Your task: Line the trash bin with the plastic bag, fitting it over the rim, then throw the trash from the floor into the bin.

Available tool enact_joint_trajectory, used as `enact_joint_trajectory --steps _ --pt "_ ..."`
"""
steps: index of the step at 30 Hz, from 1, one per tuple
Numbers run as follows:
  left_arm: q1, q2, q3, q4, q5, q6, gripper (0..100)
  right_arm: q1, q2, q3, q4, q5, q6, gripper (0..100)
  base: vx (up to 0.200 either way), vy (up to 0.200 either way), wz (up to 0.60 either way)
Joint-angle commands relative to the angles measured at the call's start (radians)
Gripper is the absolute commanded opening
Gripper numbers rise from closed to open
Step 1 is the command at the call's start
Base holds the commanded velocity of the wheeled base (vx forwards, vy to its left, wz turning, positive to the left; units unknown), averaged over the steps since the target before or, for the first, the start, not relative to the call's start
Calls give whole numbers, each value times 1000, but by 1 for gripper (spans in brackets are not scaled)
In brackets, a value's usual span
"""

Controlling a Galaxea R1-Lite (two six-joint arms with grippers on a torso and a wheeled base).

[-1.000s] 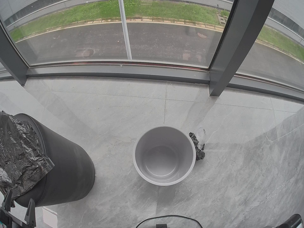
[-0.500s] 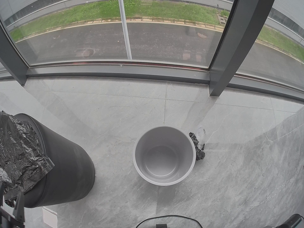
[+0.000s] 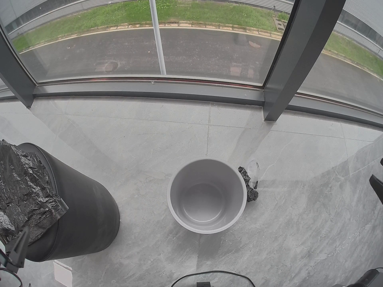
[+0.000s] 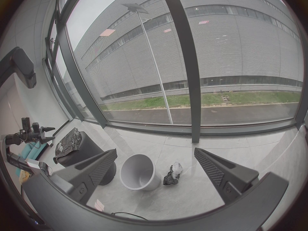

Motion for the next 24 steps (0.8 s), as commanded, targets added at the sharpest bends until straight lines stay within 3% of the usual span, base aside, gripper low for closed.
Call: enact_joint_trajectory --steps 1,6,8,16,24 --pt "-12 187 79 -16 -19 220 100 53 172 36 -89 5 0 100 0 0 0" --pt "-6 174 140 -20 17 498 100 54 184 45 -97 5 3 100 0 0 0" --pt "-6 173 157 -23 35 550 100 54 189 46 -97 5 4 100 0 0 0" --pt "-5 118 209 -25 113 566 100 54 193 60 -98 5 3 100 0 0 0" --pt "0 162 212 -31 126 564 100 54 196 66 -98 5 4 100 0 0 0"
